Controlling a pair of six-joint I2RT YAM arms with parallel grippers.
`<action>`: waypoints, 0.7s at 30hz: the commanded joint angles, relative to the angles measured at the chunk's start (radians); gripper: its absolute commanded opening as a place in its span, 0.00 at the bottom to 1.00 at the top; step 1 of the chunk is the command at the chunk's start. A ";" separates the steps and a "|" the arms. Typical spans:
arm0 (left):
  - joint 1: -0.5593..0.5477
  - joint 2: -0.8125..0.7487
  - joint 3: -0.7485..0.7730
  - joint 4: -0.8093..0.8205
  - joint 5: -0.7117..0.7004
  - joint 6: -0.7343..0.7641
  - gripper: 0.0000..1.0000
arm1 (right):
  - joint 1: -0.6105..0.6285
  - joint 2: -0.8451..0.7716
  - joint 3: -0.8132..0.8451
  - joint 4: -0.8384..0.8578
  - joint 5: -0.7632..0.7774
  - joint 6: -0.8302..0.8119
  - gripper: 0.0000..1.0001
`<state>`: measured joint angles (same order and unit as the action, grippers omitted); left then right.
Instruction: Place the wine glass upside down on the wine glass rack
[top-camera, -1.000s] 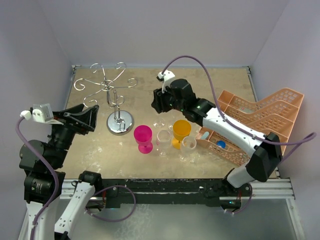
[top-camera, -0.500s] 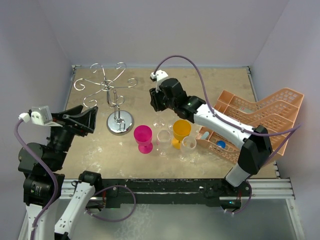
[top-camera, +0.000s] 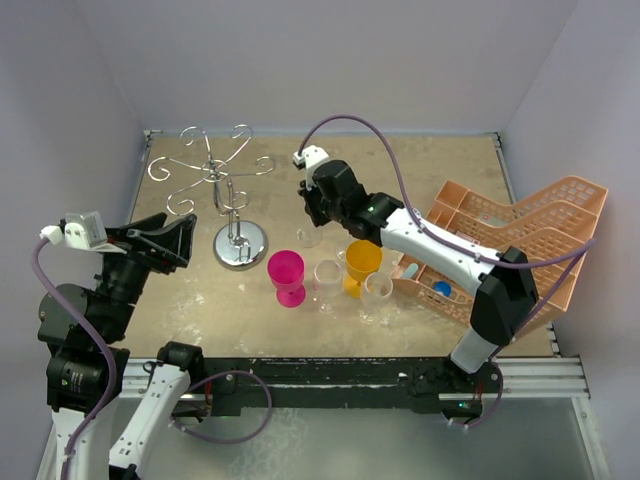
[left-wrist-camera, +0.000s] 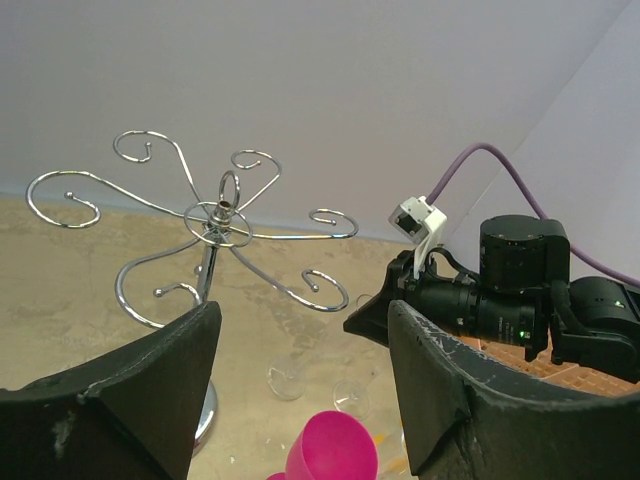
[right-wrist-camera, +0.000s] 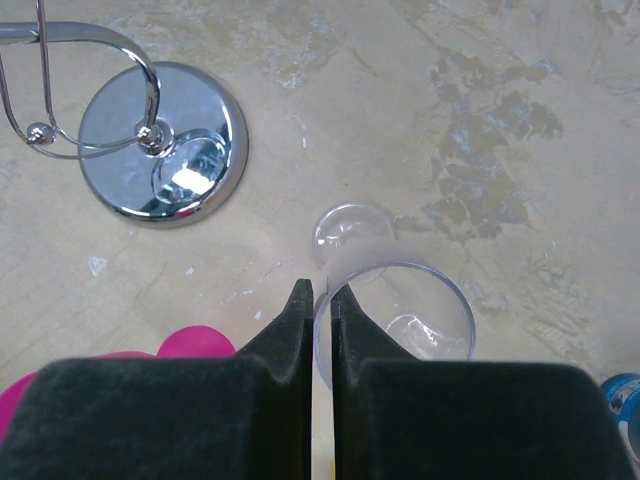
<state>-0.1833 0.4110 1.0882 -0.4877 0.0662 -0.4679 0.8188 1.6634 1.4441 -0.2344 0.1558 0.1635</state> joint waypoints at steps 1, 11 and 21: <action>0.008 -0.007 0.030 0.026 -0.009 0.005 0.65 | 0.021 -0.028 0.035 0.033 0.055 -0.034 0.00; 0.009 0.045 0.079 0.044 0.013 -0.079 0.65 | 0.039 -0.218 -0.067 0.226 0.150 -0.034 0.00; 0.010 0.134 0.070 0.346 0.078 -0.398 0.65 | 0.040 -0.574 -0.356 0.667 0.308 0.041 0.00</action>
<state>-0.1833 0.5087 1.1591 -0.3706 0.0849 -0.6819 0.8574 1.2049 1.1561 0.1398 0.3702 0.1604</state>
